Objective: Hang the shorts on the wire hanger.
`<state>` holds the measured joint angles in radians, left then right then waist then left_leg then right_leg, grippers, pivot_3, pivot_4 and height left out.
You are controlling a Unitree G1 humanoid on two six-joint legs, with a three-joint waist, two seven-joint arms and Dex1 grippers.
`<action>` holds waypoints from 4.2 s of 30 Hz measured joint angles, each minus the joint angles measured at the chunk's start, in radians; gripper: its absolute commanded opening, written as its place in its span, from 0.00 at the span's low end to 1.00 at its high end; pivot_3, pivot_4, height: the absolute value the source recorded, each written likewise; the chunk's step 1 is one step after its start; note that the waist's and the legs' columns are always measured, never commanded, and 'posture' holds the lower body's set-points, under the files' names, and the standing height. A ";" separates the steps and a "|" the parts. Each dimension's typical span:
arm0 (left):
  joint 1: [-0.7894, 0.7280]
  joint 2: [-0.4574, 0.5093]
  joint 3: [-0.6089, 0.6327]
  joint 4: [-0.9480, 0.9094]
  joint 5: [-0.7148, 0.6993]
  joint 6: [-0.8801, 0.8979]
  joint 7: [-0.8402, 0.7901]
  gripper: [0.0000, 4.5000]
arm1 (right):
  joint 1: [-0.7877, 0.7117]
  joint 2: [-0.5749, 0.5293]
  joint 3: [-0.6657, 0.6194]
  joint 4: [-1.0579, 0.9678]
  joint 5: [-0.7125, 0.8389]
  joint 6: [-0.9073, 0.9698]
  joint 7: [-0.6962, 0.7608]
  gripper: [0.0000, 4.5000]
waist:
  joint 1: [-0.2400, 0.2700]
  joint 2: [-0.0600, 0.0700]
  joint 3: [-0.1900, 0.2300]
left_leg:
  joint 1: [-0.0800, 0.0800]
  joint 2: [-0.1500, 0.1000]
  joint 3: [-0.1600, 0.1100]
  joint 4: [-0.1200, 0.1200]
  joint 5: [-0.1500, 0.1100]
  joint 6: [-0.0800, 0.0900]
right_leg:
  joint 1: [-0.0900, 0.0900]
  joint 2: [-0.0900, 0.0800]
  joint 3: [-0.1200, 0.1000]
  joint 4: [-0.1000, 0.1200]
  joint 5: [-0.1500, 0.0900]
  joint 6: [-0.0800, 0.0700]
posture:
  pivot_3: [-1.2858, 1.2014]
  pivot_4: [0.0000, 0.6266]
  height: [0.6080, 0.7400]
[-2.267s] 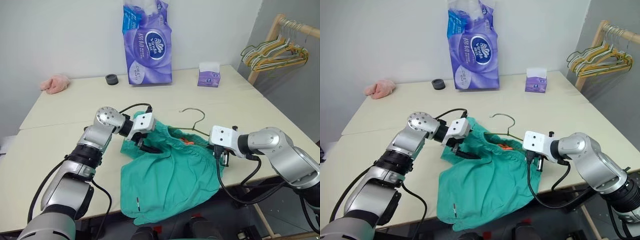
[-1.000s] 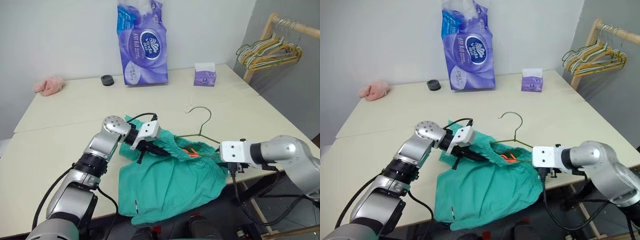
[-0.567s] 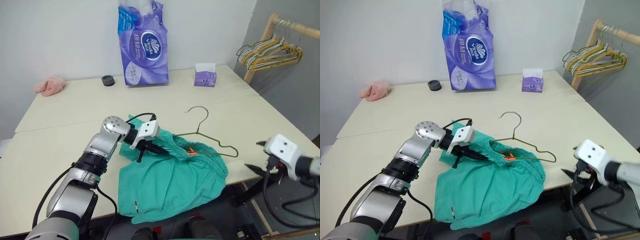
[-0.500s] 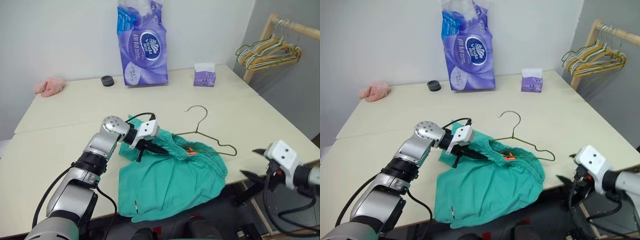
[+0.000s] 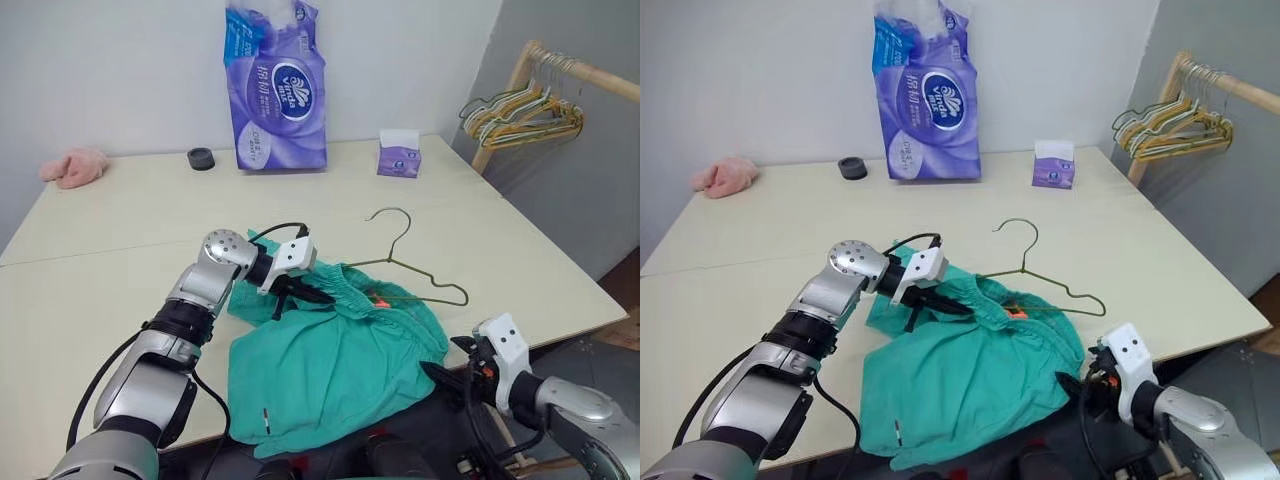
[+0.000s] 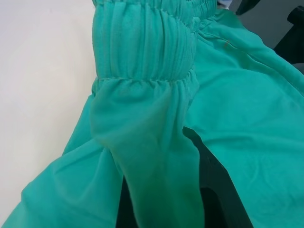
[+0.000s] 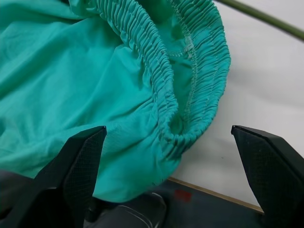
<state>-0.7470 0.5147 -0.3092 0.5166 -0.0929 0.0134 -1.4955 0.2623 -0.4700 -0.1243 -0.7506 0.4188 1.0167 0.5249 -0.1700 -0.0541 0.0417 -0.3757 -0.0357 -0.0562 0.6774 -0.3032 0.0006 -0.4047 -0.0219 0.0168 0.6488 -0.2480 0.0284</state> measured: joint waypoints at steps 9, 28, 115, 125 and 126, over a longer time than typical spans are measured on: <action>0.000 0.012 0.004 -0.004 -0.002 0.015 0.003 0.00 | -0.164 0.099 -0.004 0.054 0.112 0.172 -0.138 0.49 | 0.004 -0.004 -0.004 | -0.006 0.000 0.000 0.001 -0.006 0.001 | -0.003 0.000 0.000 -0.004 0.000 0.000 | 0.42 0.06 1.00; 0.022 0.136 0.023 -0.201 -0.120 0.199 -0.094 0.00 | -0.233 -0.150 -0.062 0.144 0.123 0.080 -0.043 0.00 | 0.025 0.041 -0.001 | 0.002 -0.006 0.004 0.004 -0.007 0.007 | 0.000 -0.005 0.004 0.010 -0.005 0.006 | 0.42 0.05 1.00; 0.042 0.091 -0.058 -0.085 0.036 -0.127 0.046 0.00 | -0.219 -0.568 -0.030 0.141 0.247 -0.005 0.179 0.00 | 0.028 0.041 -0.001 | 0.002 -0.005 0.006 0.005 -0.007 0.007 | 0.001 -0.004 0.006 0.010 -0.006 0.006 | 0.41 0.06 1.00; 0.097 0.060 -0.080 -0.207 0.112 -0.088 0.123 0.00 | -0.634 -0.660 0.297 0.286 0.029 -0.131 0.344 0.00 | 0.025 0.042 0.000 | 0.002 -0.005 0.006 0.005 -0.007 0.007 | 0.000 -0.004 0.006 0.009 -0.006 0.006 | 0.41 0.04 1.00; 0.101 0.061 -0.079 -0.213 0.114 -0.084 0.126 0.00 | -0.656 -0.660 0.319 0.299 0.012 -0.143 0.362 0.00 | 0.026 0.042 0.000 | 0.002 -0.005 0.006 0.005 -0.007 0.007 | 0.000 -0.004 0.006 0.010 -0.006 0.006 | 0.41 0.04 1.00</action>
<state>-0.6456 0.5760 -0.3886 0.3032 0.0209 -0.0705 -1.3694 -0.3939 -1.1303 0.1947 -0.4517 0.4304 0.8738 0.8873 -0.1441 -0.0121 0.0413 -0.3739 -0.0410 -0.0501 0.6827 -0.3101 0.0074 -0.4048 -0.0262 0.0226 0.6583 -0.2536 0.0343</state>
